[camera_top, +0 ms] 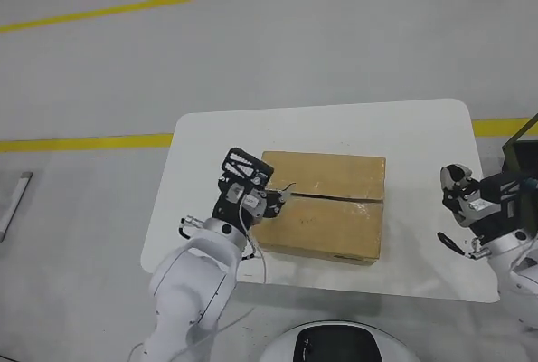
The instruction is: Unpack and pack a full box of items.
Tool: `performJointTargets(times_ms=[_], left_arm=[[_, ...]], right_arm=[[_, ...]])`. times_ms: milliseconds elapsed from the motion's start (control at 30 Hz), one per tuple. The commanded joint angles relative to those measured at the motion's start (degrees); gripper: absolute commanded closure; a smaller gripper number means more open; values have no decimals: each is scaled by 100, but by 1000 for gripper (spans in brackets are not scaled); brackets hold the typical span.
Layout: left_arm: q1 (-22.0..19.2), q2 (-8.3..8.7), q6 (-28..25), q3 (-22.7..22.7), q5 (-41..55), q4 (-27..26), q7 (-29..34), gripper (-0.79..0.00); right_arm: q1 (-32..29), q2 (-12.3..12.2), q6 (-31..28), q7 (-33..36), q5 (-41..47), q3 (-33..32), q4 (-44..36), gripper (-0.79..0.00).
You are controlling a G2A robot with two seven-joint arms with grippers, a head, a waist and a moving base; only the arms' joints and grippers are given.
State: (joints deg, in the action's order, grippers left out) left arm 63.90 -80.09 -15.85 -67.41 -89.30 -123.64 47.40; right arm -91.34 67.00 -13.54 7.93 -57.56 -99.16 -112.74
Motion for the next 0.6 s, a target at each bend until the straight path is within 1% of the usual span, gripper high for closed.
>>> performJointTargets(times_ms=[0, 133, 233, 400, 567], left_arm=[[-176, -29, -75, 348, 5, 243, 96, -785], [-638, -115, -213, 960, 35, 801, 359, -785], [-922, -152, -332, 1192, -145, 1168, 519, -785], [-1166, -201, -392, 1393, -287, 1820, 687, -785], [-1327, -227, -437, 1490, -536, 2209, 747, -785]], right_arm=[[-42, -1, -20, -19, 15, -39, 8, 0], [-184, 0, -42, -78, -1, -92, -29, 0], [-281, 3, -44, -131, -11, -118, -55, 0], [-422, 8, -15, -184, 8, -198, -93, 0], [-522, 10, -26, -236, 51, -293, -92, 0]])
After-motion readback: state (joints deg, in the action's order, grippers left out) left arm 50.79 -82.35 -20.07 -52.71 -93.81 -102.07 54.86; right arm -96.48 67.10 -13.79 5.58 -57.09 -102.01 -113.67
